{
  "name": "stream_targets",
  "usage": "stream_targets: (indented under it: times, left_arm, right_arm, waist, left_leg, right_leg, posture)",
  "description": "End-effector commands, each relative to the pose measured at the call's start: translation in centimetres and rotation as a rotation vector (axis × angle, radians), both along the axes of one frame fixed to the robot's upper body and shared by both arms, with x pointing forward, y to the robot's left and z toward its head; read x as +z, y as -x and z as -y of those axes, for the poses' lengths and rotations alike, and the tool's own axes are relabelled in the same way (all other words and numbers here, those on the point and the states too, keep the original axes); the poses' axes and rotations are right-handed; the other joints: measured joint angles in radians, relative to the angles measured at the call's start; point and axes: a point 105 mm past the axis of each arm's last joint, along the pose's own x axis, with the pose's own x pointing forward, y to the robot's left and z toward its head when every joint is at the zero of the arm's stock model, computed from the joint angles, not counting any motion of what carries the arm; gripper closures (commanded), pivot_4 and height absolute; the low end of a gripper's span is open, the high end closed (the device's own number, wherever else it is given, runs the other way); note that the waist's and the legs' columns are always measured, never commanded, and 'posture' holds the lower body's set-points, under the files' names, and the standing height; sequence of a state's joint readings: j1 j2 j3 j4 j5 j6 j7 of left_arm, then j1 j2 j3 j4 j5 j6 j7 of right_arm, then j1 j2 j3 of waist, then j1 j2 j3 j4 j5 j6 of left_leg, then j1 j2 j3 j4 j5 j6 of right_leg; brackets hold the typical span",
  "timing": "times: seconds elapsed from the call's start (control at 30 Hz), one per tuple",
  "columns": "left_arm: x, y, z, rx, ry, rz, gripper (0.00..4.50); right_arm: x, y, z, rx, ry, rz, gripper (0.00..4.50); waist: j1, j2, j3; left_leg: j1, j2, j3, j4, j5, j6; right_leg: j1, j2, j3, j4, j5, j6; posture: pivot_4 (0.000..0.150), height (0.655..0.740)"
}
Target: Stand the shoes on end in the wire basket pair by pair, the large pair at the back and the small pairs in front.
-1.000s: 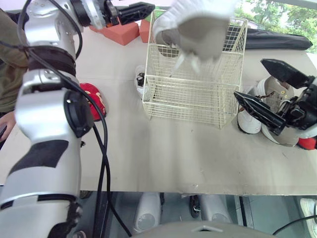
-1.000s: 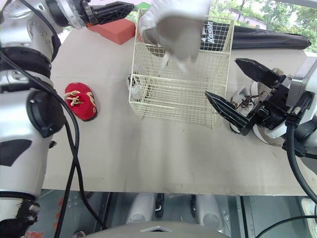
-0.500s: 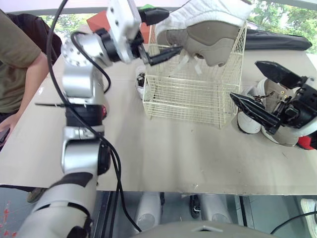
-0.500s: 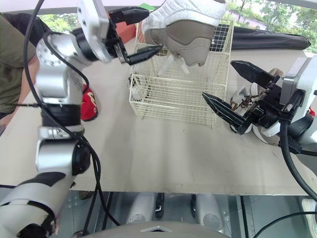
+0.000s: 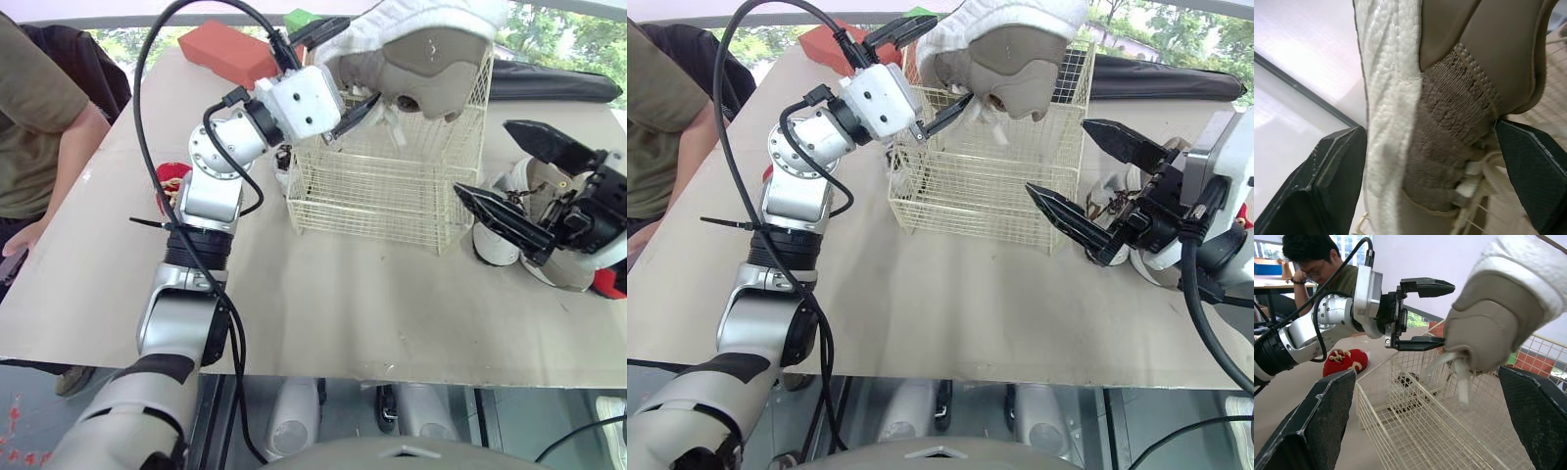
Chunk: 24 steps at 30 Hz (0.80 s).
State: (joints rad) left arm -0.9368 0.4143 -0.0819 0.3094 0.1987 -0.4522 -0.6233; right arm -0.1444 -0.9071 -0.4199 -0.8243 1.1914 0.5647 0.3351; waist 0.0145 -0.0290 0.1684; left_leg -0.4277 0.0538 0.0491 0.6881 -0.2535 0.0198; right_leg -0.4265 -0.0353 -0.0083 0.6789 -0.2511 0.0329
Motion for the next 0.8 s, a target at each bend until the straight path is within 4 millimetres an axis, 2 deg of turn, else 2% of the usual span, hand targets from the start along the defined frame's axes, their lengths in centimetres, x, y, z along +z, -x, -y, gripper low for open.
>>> stream_targets:
  times: [0.03,0.07,0.2,0.23,0.27,0.37,0.47,0.57,0.63,0.73,0.8]
  left_arm:
    - [1.1,0.6,0.8,-0.021,0.009,0.096,1.71]
    - [0.9,0.4,0.9,-0.017,0.009,0.094,2.31]
    - [1.0,-0.4,0.8,0.006,0.044,0.087,3.76]
    - [1.2,-0.6,0.8,0.011,0.060,0.080,4.26]
    - [1.4,-0.8,0.6,0.018,0.078,0.075,4.44]
    - [2.0,-1.3,-0.2,0.032,0.128,0.057,4.44]
    - [2.9,-2.5,-2.5,0.024,0.331,-0.116,4.44]
    - [3.1,-2.7,-3.8,-0.056,0.511,-0.289,4.44]
    - [2.7,-2.1,-4.1,-0.165,0.606,-0.441,4.44]
    - [1.6,-0.4,-4.2,-0.312,0.643,-0.637,4.44]
    - [0.9,1.4,-3.9,-0.395,0.616,-0.735,3.79]
  right_arm:
    - [0.8,0.6,0.0,-0.005,0.007,0.044,0.00]
    - [0.8,0.6,0.0,-0.006,0.007,0.044,0.00]
    - [0.7,0.7,0.0,-0.011,0.005,0.043,0.00]
    - [0.7,0.8,-0.1,-0.013,0.005,0.043,0.00]
    - [0.7,0.8,-0.1,-0.014,0.005,0.043,0.00]
    - [0.6,0.8,-0.1,-0.018,0.005,0.043,0.00]
    - [0.5,0.8,0.0,-0.023,0.005,0.041,0.00]
    - [0.5,0.8,0.0,-0.024,0.006,0.041,0.00]
    - [0.5,0.8,0.1,-0.027,0.005,0.039,0.00]
    - [0.4,0.2,0.5,-0.065,-0.001,0.026,0.00]
    - [0.4,-0.6,1.4,-0.121,-0.021,-0.004,0.00]
  waist:
    - [0.000,0.000,0.000]
    - [0.000,0.000,0.000]
    - [0.000,0.000,0.000]
    - [0.000,0.000,0.000]
    - [0.000,0.000,0.000]
    - [0.000,0.000,0.000]
    - [-0.001,0.000,0.000]
    - [-0.004,0.000,0.000]
    - [-0.003,0.000,0.000]
    - [-0.004,0.000,0.000]
    - [-0.004,0.000,0.000]
  left_leg:
    - [0.000,0.000,0.000,0.000,0.000,0.000]
    - [0.000,0.000,0.000,0.000,0.000,0.000]
    - [0.000,0.000,0.000,0.000,0.000,0.000]
    - [0.000,0.000,0.000,0.000,0.000,0.000]
    - [0.000,0.000,0.000,0.000,0.000,0.000]
    - [0.000,0.000,0.000,0.000,0.000,0.000]
    - [0.000,0.000,0.000,0.000,0.000,0.000]
    - [0.001,0.000,0.000,0.000,0.000,0.000]
    - [0.000,0.001,-0.001,0.000,0.000,0.000]
    - [0.000,0.001,0.000,0.000,0.003,-0.004]
    - [0.001,0.001,-0.001,0.000,0.003,-0.005]
  right_leg:
    - [0.000,0.000,0.000,0.000,0.000,0.000]
    - [0.000,0.000,0.000,0.000,0.000,0.000]
    - [0.000,0.000,0.000,0.000,0.000,0.000]
    - [0.000,0.000,0.000,0.000,0.000,0.000]
    - [0.000,0.000,0.000,0.000,0.000,0.000]
    - [0.000,0.000,0.000,0.000,0.000,0.000]
    - [0.000,0.000,0.000,0.000,0.000,0.000]
    - [0.000,0.000,0.000,0.000,0.000,0.000]
    - [0.000,0.000,0.000,0.000,0.000,0.000]
    - [0.000,0.000,0.000,0.000,0.000,0.000]
    - [0.000,0.000,0.000,0.000,0.000,0.000]
  posture:
    - [0.150,0.7400]
    - [0.150,0.7400]
    - [0.150,0.7400]
    - [0.150,0.7400]
    - [0.150,0.7400]
    - [0.150,0.7400]
    - [0.150,0.7400]
    - [0.150,0.7400]
    - [0.150,0.7400]
    - [0.150,0.7400]
    - [0.150,0.7400]
